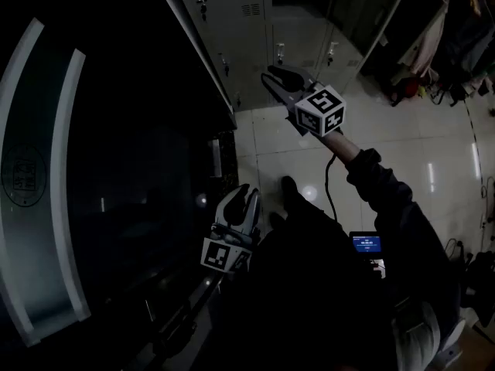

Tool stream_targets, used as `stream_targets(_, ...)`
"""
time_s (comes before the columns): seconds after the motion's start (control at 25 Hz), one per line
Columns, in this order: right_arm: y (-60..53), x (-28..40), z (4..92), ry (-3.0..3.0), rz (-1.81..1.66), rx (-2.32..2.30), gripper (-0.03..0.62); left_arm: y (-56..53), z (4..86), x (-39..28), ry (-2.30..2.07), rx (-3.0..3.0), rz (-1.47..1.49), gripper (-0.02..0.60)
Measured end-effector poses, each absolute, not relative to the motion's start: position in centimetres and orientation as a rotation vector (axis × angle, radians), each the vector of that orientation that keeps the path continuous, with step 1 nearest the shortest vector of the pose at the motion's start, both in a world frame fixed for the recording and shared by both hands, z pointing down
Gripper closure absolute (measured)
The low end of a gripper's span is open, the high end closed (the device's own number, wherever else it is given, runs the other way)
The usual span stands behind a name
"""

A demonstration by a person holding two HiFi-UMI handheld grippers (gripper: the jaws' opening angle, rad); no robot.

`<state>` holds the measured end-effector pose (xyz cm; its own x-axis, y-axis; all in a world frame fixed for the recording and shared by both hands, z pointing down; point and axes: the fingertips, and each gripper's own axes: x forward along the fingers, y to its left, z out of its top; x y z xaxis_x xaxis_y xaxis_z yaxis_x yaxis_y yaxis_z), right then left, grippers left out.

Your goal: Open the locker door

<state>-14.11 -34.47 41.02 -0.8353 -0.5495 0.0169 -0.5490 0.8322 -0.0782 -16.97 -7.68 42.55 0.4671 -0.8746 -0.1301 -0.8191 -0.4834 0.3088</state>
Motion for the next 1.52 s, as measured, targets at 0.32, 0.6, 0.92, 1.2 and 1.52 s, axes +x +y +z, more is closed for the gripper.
stream_targets(0.32, -56.4, -23.4, 40.1, 3.039, 0.053, -1.035, 0.479, -11.5, 45.6, -25.4, -1.673, 2.294, -0.383, 0.492)
stream_targets(0.6, -70.3, -33.7, 39.7, 3.085, 0.158, -1.124, 0.479, -16.7, 45.2, -29.6, -1.835, 2.178, -0.375, 0.494)
stream_targets(0.92, -73.6, -36.8, 40.8, 2.926, 0.024, -1.356, 0.528, -18.4, 45.6, -31.1, -1.845, 2.148, -0.384, 0.502)
stream_targets(1.2, -64.9, -33.5, 40.6, 3.043, 0.034, -1.06, 0.545, -16.5, 45.2, -29.1, -1.733, 2.271, -0.376, 0.503)
stream_targets(1.52, -54.9, -20.5, 41.0, 3.04, 0.093, -1.104, 0.571, -9.4, 44.5, -24.0, -1.564, 2.42, -0.375, 0.503)
